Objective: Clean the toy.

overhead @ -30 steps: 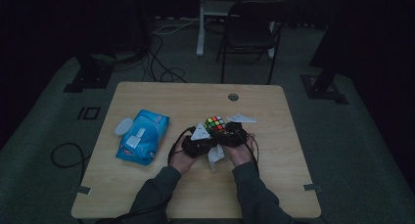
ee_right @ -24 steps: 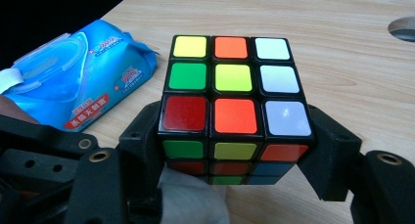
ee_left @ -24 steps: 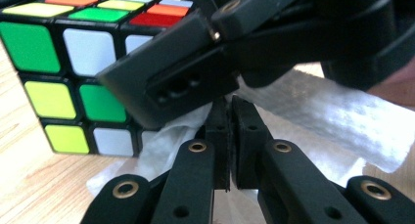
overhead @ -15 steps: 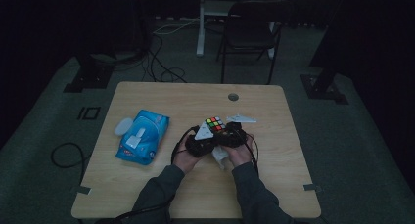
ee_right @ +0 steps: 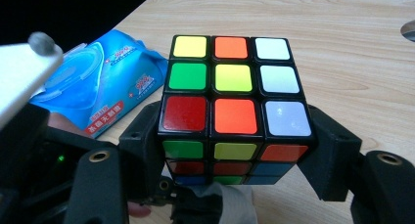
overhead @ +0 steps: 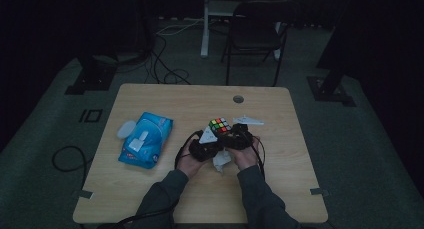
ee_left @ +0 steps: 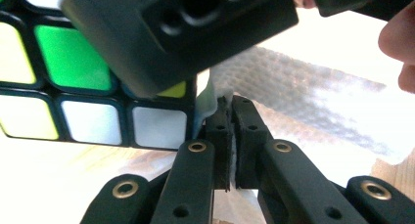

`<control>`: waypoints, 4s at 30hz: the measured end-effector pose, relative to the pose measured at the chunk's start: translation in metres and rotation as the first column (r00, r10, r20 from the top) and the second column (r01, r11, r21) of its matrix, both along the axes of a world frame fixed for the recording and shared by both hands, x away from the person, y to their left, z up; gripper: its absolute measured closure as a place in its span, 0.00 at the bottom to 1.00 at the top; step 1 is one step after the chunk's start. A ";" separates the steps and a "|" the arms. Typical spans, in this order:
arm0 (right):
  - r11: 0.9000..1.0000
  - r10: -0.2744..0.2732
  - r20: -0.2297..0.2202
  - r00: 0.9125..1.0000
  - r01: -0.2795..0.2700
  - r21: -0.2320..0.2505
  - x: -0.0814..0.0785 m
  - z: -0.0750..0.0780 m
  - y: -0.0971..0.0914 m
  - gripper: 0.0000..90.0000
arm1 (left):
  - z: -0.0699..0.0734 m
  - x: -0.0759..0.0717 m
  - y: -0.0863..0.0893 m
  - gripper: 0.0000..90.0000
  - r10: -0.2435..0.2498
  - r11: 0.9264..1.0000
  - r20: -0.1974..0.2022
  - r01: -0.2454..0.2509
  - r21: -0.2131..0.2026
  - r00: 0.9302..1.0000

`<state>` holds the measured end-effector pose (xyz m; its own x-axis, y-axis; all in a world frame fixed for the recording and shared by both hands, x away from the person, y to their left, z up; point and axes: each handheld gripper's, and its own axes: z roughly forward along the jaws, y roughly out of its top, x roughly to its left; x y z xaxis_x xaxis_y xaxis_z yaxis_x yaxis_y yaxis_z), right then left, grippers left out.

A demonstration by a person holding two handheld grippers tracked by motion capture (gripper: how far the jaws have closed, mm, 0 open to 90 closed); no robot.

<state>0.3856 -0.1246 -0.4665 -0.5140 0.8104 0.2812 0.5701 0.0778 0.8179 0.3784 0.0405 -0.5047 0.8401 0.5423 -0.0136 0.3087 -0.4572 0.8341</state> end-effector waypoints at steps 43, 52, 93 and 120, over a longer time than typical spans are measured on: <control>0.999 -0.008 -0.021 1.000 0.009 0.036 0.000 -0.002 -0.002 0.38 | 0.011 -0.007 0.001 0.98 0.027 0.997 0.049 -0.023 -0.076 0.998; 0.999 -0.005 -0.026 1.000 0.006 0.036 0.000 -0.002 -0.002 0.38 | 0.015 -0.010 0.004 0.98 0.026 0.994 0.061 -0.019 -0.104 0.998; 0.998 -0.047 -0.016 0.999 0.047 0.040 -0.001 0.000 -0.022 0.38 | 0.004 -0.012 0.047 0.98 0.123 0.988 0.034 -0.120 -0.095 0.992; 0.997 0.038 -0.022 0.999 -0.036 0.074 -0.008 -0.003 -0.009 0.38 | -0.005 0.014 0.049 0.97 0.143 0.980 -0.053 -0.149 -0.136 0.988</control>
